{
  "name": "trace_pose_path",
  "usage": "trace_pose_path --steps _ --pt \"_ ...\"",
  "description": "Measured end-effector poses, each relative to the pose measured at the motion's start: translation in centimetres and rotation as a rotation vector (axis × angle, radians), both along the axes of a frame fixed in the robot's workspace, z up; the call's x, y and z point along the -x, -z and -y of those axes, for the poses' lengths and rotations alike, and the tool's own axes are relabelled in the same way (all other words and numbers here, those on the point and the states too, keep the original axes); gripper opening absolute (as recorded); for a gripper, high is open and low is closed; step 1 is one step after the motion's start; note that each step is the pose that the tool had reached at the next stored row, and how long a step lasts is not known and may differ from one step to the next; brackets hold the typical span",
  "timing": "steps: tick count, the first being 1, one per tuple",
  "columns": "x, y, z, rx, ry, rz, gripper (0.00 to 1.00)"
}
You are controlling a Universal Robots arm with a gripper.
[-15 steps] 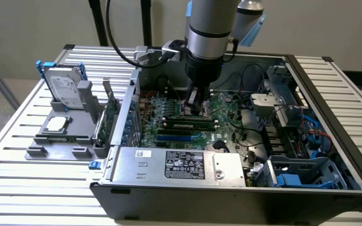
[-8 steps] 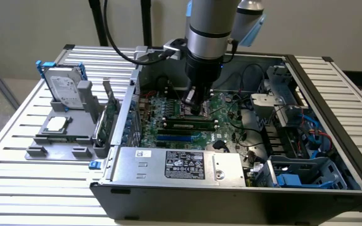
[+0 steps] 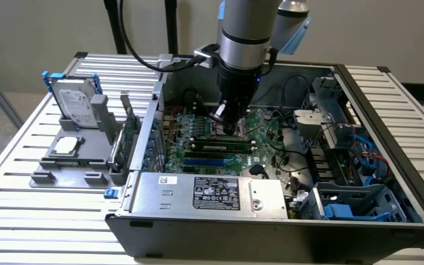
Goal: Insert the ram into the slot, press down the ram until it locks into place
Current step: 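Press down the ram until it locks into place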
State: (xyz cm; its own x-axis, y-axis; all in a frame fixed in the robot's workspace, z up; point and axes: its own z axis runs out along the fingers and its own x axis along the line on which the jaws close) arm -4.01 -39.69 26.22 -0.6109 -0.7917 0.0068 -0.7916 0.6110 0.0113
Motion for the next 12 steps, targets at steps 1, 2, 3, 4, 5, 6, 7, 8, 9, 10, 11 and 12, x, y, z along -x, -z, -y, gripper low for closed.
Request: trace_pose_path --steps 1,2,3,4,5,6,7,8,9,10,11,12 --pt "0.00 0.00 0.00 0.0003 0.016 0.0001 0.11" --pt "0.00 0.00 0.00 0.0007 0.033 0.0000 0.11" --pt "0.00 0.00 0.00 0.0010 0.048 0.0001 0.11" --pt "0.00 0.01 0.00 0.0013 0.064 0.0001 0.11" --pt "0.00 0.01 0.00 0.0016 0.080 0.0001 0.11" --pt "0.00 0.01 0.00 0.0019 0.095 0.0001 0.11" --pt "0.00 0.01 0.00 0.0023 0.111 0.0001 0.11" --pt "0.00 0.01 0.00 0.0027 0.127 0.0001 0.11" --pt "0.00 0.00 0.00 0.0033 0.143 0.0001 0.11" --pt "0.00 0.00 0.00 0.0037 0.158 0.0001 0.11" --pt "0.00 0.00 0.00 0.0041 0.175 0.0001 0.11" --pt "0.00 0.00 0.00 0.0046 0.191 0.0001 0.11"
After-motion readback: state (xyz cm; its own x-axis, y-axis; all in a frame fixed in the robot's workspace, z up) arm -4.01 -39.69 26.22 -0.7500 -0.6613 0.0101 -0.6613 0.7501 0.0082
